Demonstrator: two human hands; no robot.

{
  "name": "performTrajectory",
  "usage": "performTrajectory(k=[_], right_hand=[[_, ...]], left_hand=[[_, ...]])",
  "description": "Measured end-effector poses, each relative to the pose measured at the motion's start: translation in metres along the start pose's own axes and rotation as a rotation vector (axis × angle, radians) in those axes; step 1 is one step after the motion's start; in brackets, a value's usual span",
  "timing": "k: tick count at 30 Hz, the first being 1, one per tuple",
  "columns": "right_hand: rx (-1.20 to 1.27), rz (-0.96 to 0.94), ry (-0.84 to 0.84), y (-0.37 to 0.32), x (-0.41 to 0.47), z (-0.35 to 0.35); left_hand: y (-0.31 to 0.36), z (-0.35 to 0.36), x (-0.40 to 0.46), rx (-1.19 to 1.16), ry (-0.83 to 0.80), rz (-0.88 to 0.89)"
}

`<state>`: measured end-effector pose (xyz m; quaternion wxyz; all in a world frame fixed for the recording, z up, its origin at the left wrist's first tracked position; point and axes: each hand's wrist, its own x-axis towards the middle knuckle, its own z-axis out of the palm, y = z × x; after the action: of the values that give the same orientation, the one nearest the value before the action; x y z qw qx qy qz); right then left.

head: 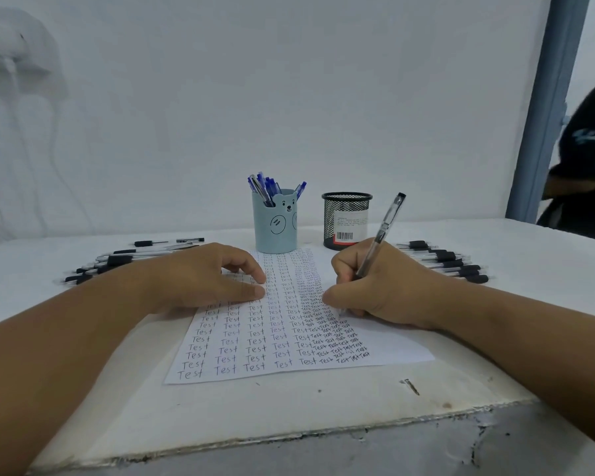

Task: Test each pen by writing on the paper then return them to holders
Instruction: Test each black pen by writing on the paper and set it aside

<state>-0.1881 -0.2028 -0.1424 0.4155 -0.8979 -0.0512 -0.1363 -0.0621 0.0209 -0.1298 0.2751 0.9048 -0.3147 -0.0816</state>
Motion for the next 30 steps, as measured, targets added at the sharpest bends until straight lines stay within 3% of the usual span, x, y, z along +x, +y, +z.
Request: performTrajectory(k=[30], right_hand=[[-0.046, -0.020, -0.018, 0.0036, 0.0028, -0.0006]], left_hand=[[0.0001, -0.0012, -0.0007, 0.040, -0.015, 0.023]])
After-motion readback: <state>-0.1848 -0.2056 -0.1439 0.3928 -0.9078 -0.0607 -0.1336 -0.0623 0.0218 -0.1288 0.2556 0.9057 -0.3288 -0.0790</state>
